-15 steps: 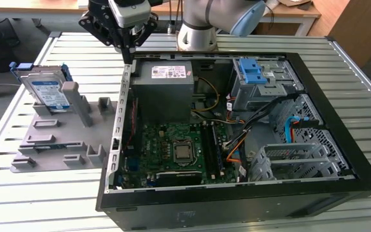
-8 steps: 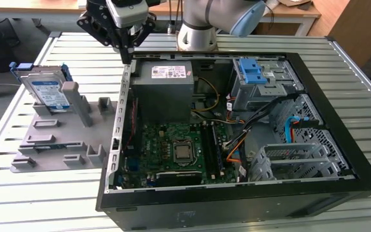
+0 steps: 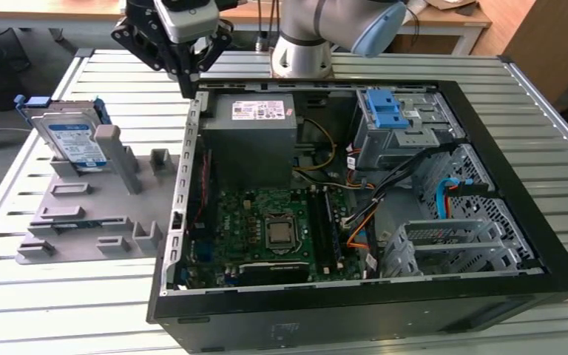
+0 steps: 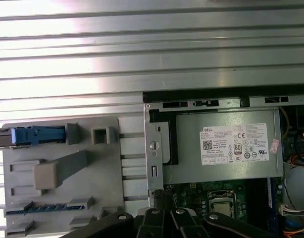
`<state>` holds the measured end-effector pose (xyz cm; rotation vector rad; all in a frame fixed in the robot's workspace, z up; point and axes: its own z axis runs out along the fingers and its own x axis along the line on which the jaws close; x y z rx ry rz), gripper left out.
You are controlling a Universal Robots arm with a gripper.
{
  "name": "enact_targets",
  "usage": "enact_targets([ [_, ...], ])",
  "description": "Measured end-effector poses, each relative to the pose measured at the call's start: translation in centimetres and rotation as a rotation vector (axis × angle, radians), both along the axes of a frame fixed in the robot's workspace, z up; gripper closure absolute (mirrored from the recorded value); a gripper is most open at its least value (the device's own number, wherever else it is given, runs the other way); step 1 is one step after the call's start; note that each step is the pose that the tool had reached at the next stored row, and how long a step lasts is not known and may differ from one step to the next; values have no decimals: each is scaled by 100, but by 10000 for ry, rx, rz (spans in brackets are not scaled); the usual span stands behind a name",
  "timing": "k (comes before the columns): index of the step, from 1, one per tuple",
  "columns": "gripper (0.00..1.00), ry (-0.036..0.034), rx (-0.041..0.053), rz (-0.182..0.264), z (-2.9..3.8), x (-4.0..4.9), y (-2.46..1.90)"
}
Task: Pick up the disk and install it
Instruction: 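Reach for the disk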
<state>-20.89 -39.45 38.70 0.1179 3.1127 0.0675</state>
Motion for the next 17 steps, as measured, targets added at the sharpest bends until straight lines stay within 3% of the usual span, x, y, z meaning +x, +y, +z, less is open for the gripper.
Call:
enact_targets([
  [17,89,12,1,-1,-11,-142,11],
])
